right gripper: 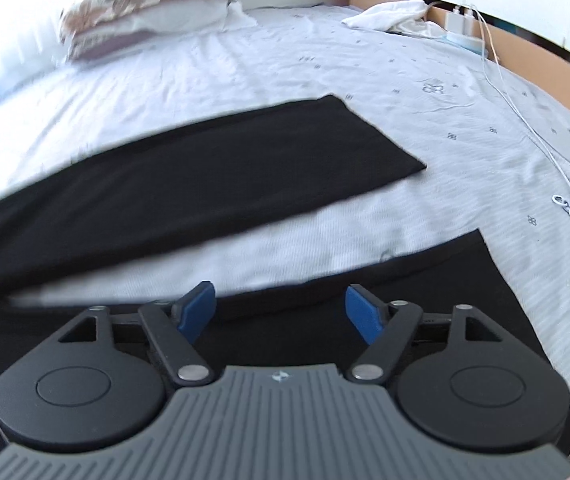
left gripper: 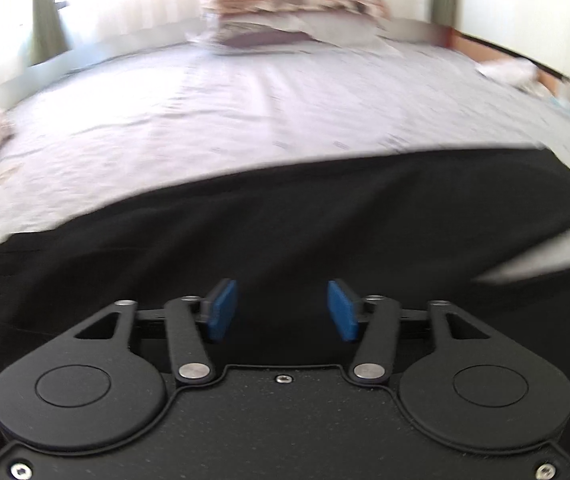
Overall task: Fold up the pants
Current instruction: 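Open the right gripper, then the left gripper, releasing the folded pants, then move the right gripper to the folded pants' corner and grasp it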
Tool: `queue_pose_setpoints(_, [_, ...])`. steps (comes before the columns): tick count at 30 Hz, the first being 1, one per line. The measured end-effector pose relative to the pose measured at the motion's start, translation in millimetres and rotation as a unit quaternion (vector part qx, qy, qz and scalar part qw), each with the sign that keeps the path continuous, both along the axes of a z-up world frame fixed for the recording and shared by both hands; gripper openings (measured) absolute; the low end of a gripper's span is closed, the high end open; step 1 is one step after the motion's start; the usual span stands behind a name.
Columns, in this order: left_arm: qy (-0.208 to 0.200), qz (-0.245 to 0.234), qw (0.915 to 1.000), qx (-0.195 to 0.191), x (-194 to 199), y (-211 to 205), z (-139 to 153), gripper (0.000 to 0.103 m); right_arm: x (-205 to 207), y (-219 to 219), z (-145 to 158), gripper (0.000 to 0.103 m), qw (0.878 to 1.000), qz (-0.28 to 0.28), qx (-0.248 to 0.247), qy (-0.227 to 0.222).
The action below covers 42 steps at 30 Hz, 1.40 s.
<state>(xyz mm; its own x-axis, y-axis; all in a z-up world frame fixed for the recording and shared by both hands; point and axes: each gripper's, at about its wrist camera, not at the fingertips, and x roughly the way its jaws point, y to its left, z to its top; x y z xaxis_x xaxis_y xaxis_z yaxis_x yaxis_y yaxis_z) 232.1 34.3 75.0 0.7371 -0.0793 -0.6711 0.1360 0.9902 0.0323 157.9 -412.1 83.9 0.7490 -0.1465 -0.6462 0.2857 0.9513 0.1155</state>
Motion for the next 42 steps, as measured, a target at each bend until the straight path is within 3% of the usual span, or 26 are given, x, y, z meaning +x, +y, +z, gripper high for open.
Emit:
queue_pose_setpoints(3, [0.003, 0.065, 0.9978, -0.015, 14, 45, 16, 0.073, 7, -10, 19, 0.091, 1.0, -0.014, 0.02, -0.015])
queue_pose_setpoints(5, [0.009, 0.117, 0.992, -0.047, 27, 81, 22, 0.08, 15, -17, 32, 0.094, 0.999, -0.023, 0.041, -0.027])
queue_pose_setpoints(9, [0.013, 0.217, 0.9696, -0.113, 50, 144, 28, 0.081, 34, -30, 49, 0.102, 0.994, -0.045, 0.091, -0.045])
queue_pose_setpoints(13, [0.014, 0.275, 0.9498, -0.148, 69, 192, 23, 0.083, 61, -36, 60, 0.103, 0.989, -0.061, 0.12, -0.057])
queue_pose_setpoints(19, [0.027, 0.345, 0.9199, -0.184, 107, 238, -7, 0.086, 111, -33, 59, 0.103, 0.988, -0.083, 0.119, -0.046])
queue_pose_setpoints(23, [0.046, 0.383, 0.9046, -0.181, 126, 257, -28, 0.086, 146, -26, 55, 0.103, 0.989, -0.094, 0.104, -0.04])
queue_pose_setpoints(26, [0.048, 0.394, 0.9012, -0.175, 135, 262, -38, 0.087, 171, -28, 50, 0.103, 0.987, -0.106, 0.114, -0.04])
queue_pose_setpoints(27, [0.046, 0.392, 0.9026, -0.171, 138, 261, -39, 0.088, 178, -31, 48, 0.103, 0.985, -0.113, 0.125, -0.038])
queue_pose_setpoints(29, [0.042, 0.385, 0.9078, -0.16, 144, 259, -41, 0.1, 193, -39, 42, 0.103, 0.98, -0.13, 0.149, -0.035])
queue_pose_setpoints(33, [0.049, 0.392, 0.9107, -0.122, 156, 251, -47, 0.103, 217, -56, 25, 0.103, 0.97, -0.173, 0.169, -0.026])
queue_pose_setpoints(35, [0.05, 0.398, 0.911, -0.096, 161, 247, -49, 0.103, 230, -60, 16, 0.103, 0.969, -0.191, 0.158, -0.014])
queue_pose_setpoints(37, [0.053, 0.412, 0.9059, -0.083, 164, 248, -52, 0.103, 243, -60, 9, 0.103, 0.971, -0.193, 0.144, -0.007])
queue_pose_setpoints(40, [0.044, 0.433, 0.8956, -0.092, 161, 255, -57, 0.103, 264, -53, 1, 0.103, 0.976, -0.187, 0.109, 0.002])
queue_pose_setpoints(42, [0.045, 0.436, 0.8949, -0.085, 163, 256, -58, 0.103, 279, -45, -5, 0.103, 0.979, -0.188, 0.077, 0.013])
